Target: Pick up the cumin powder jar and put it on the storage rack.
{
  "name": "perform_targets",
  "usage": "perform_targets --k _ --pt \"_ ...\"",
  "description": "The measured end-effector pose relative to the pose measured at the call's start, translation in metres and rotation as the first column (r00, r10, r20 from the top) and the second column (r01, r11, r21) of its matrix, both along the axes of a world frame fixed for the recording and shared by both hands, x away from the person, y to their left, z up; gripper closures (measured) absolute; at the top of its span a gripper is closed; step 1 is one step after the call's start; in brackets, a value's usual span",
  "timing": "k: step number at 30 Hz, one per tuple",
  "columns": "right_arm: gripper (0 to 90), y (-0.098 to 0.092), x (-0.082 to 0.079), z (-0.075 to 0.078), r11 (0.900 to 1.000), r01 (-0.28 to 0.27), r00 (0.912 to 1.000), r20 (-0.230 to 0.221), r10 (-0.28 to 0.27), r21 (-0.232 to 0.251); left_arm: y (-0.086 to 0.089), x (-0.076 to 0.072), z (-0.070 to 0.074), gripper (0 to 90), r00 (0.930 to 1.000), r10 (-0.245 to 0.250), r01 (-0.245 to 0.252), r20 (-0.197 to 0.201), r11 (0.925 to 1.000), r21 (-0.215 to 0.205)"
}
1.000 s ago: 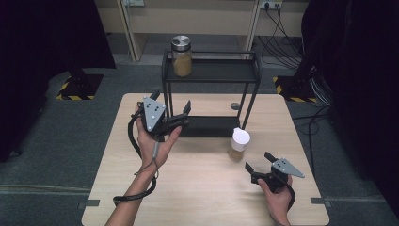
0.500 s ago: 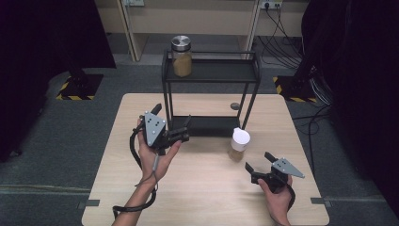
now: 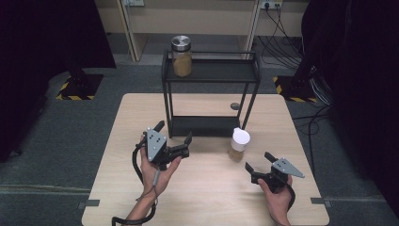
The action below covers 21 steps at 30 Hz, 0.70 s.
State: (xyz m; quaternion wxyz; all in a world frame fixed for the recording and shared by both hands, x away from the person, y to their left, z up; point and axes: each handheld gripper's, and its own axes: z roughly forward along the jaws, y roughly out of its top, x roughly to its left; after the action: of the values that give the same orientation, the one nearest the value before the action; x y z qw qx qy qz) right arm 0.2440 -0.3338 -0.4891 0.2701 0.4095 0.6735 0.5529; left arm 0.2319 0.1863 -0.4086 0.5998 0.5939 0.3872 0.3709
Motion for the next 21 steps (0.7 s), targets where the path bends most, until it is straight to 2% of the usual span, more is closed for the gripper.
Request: perform_targets --k 5,8,19,21 --pt "2.2 0.0 0.0 -0.001 1.0 0.002 1.0 0.001 -0.002 0.005 0.0 -0.004 -0.011 0.3 0.9999 0.003 -0.003 -0.013 0.9999 0.015" --pt "2.2 0.0 0.0 0.0 1.0 0.0 1.0 0.001 0.0 0.002 -0.001 -0.008 -0.018 0.3 0.9998 0.008 -0.007 -0.017 0.999 0.044" --pt "2.2 0.0 -0.001 0.0 1.0 0.001 1.0 0.004 -0.001 0.0 0.002 -0.018 -0.042 0.3 0.9974 0.008 -0.004 -0.071 0.9985 0.055" --pt "2.2 0.0 -0.001 0.0 1.0 0.001 1.0 0.004 -0.001 -0.001 0.003 -0.02 -0.044 0.4 0.997 0.009 -0.003 -0.077 0.9975 0.071"
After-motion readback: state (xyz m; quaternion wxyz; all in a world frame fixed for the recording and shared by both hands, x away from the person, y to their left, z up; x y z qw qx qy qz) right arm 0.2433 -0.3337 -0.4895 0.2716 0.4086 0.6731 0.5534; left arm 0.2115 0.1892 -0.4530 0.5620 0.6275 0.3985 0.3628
